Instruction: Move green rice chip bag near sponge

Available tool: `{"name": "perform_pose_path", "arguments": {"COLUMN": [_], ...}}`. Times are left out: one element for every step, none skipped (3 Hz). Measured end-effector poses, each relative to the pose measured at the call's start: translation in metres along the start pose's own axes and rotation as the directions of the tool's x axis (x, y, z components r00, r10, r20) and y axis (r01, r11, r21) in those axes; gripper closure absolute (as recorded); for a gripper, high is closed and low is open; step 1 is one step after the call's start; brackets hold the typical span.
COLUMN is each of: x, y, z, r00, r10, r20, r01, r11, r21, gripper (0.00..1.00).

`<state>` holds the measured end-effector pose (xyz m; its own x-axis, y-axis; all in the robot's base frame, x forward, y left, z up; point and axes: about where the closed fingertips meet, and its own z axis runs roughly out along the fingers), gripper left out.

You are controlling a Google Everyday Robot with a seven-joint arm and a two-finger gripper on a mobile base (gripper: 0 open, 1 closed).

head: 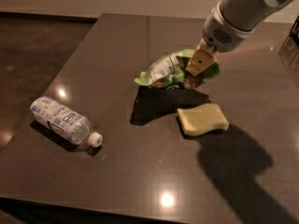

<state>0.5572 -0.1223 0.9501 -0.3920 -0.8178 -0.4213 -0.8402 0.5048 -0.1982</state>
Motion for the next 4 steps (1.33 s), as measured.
{"name": "perform_pose_path", "arguments": {"x": [-0.0002,-0.0006,-0.001,-0.0011], "y": [0.0008,0.0015,0.0023,0.0023], "z": [-0.0005,-0.0007,-0.0009,-0.0009], "r00": [1.0,1.0,1.0,1.0], "r10": [-0.002,-0.004,-0.005,-0.005], "r20": [0.0,0.0,-0.001,-0.001], "r01": [0.002,0.004,0.005,0.005], "r11": [1.0,1.0,1.0,1.0], "r21": [0.001,0.001,0.001,0.001], "gripper": [0.35,0.13,0.0,0.0]}}
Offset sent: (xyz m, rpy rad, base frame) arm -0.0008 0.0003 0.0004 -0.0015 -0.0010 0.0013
